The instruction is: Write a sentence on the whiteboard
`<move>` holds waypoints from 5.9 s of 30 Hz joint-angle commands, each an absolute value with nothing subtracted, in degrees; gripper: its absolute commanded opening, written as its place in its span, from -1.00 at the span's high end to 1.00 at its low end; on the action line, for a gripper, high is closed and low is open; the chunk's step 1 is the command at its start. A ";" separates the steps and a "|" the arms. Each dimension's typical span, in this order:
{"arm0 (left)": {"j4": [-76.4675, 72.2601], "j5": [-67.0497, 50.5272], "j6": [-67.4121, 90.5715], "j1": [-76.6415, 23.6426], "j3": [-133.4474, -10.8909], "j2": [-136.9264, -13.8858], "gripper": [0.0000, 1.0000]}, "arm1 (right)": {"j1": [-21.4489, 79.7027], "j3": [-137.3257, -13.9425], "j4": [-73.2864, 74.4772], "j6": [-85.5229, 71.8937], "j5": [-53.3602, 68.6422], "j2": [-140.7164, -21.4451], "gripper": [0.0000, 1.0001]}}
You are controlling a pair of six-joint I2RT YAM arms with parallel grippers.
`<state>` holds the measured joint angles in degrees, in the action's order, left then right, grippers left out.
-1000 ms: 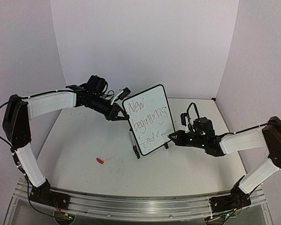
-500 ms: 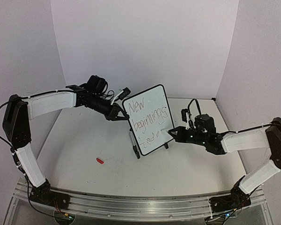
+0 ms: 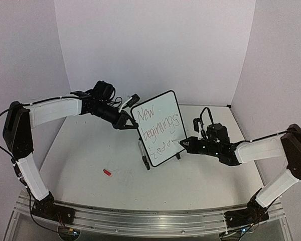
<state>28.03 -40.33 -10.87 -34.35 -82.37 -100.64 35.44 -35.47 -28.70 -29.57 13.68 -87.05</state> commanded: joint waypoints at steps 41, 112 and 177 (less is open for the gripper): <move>29.63 -39.43 -12.74 -34.90 -81.89 -100.90 1.00 | 35.25 -34.45 -29.82 -28.79 9.44 -86.49 1.00; 29.63 -39.38 -12.73 -34.89 -81.91 -100.99 1.00 | 35.59 -35.47 -29.11 -27.94 4.36 -85.06 1.00; 29.60 -39.38 -12.74 -34.89 -81.91 -100.81 1.00 | 35.57 -34.77 -25.22 -27.47 5.76 -78.50 1.00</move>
<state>29.04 -40.34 -10.68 -34.44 -82.37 -100.64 35.40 -37.67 -24.83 -25.95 6.07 -81.47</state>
